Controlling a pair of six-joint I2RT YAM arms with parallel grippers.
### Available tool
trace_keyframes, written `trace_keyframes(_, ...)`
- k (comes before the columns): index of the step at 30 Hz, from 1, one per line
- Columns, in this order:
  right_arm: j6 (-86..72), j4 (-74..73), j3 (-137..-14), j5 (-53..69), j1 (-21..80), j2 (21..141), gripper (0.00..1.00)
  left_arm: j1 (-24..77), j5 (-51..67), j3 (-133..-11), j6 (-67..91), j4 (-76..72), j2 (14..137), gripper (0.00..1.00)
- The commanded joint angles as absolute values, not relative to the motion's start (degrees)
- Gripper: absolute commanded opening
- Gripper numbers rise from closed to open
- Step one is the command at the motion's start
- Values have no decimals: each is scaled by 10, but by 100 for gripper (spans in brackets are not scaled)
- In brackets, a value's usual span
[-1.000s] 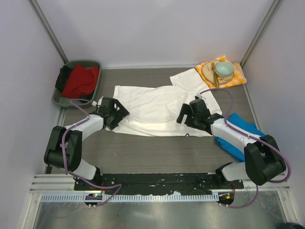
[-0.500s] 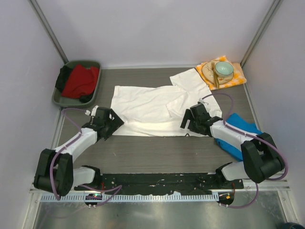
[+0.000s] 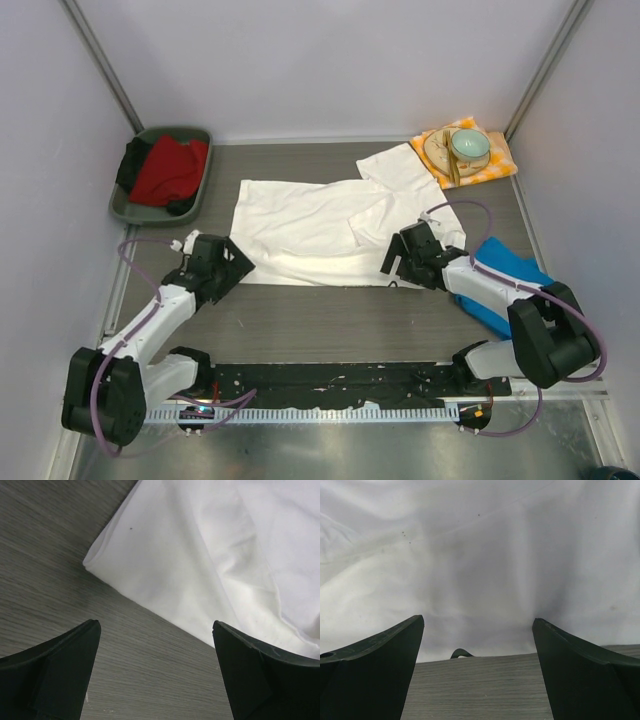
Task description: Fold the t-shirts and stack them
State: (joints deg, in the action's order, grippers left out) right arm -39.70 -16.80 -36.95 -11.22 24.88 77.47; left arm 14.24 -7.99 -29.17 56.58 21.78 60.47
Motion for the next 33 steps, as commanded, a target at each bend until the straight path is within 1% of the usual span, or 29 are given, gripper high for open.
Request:
trace_keyframes(1,-407,-200,-366,-130,249,756,97,143,-69,-358,558,214,603,100)
trace_keyframes(4,-404,-202,-374,-130,249,760,97,143,-73,-397,549,214,623,100)
trace_keyframes(9,-402,-197,-379,-129,249,769,97,147,-66,-438,548,190,701,100)
trace_keyframes(16,-395,-194,-378,-133,249,773,97,148,-78,-437,550,146,782,100)
trace_keyframes(24,-390,-193,-368,-134,249,773,97,150,-91,-391,555,104,833,100)
trace_keyframes(28,-393,-195,-357,-130,249,787,97,153,-105,-360,549,102,831,100)
trace_keyframes(33,-411,-190,-337,-105,250,797,97,156,-94,-317,557,116,803,100)
